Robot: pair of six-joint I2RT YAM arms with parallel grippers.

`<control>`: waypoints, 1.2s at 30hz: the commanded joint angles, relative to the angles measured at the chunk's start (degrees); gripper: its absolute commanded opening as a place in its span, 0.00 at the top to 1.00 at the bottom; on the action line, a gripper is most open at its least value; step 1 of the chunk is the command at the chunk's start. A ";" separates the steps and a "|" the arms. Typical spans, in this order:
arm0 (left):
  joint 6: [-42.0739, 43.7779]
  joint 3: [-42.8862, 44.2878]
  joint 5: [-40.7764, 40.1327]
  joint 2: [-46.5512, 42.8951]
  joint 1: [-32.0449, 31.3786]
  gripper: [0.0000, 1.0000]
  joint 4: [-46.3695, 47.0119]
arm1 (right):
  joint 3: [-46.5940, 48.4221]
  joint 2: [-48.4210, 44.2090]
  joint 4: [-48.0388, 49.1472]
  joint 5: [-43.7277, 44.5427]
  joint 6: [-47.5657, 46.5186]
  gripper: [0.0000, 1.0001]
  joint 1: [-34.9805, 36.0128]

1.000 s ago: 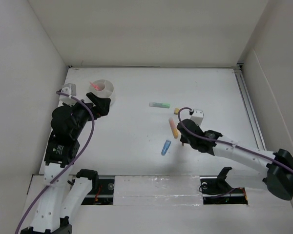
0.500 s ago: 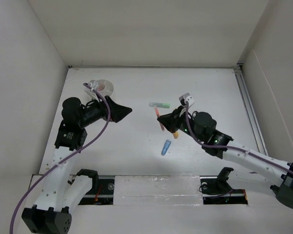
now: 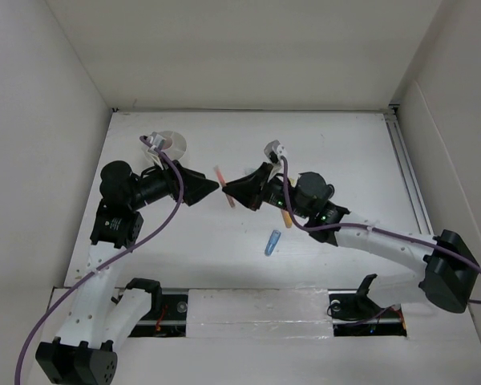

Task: Sort the stationery into containers
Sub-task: Pick up the pen from the center of the board, then place the pen in the storage box.

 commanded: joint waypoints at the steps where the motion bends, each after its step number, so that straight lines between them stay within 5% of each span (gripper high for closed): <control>1: 0.09 -0.02 1.95 -0.36 -0.06 0.16 3.52 | 3.58 1.15 10.78 -6.37 1.30 1.00 1.23; 8: 0.62 -0.02 0.02 -0.97 -0.06 0.23 2.20 | 4.38 5.19 16.16 -10.51 4.72 1.00 2.90; 13: 0.62 1.11 -1.91 -0.98 -0.06 0.70 1.06 | 4.38 7.13 19.76 -12.35 6.92 1.00 2.90; 15: 1.14 1.12 -2.44 -0.98 -0.06 0.97 1.06 | 4.38 7.74 20.63 -12.89 7.97 1.00 3.43; 19: 1.14 1.64 -3.14 -0.98 -0.06 1.00 0.53 | 5.00 8.27 21.17 -12.89 7.98 1.00 3.43; 20: 0.62 1.65 -4.01 -0.45 -0.06 1.00 1.14 | 5.00 8.79 21.17 -12.89 7.98 0.92 3.43; 21: 0.62 1.65 -4.81 -0.45 -0.06 1.00 1.15 | 5.52 8.80 20.56 -12.37 7.98 0.68 3.43; 22: 0.62 2.52 -6.29 -0.45 -0.06 1.00 1.15 | 5.52 8.80 19.51 -11.49 7.98 0.41 3.43; 23: 0.09 2.53 -7.70 -0.45 -0.06 1.00 0.54 | 5.52 8.19 16.46 -10.26 7.37 0.00 3.43; 26: 0.09 6.38 -16.56 2.08 -0.06 1.00 -0.96 | 2.81 5.04 10.73 -3.15 5.26 0.00 2.29; 30: -0.78 13.50 -39.15 7.36 1.25 1.00 -5.45 | -2.55 -1.03 0.46 7.14 2.36 0.00 0.10; 36: 2.01 29.22 -59.54 23.85 2.84 1.00 -6.14 | -8.09 -11.65 -5.71 9.08 -0.37 0.00 -1.32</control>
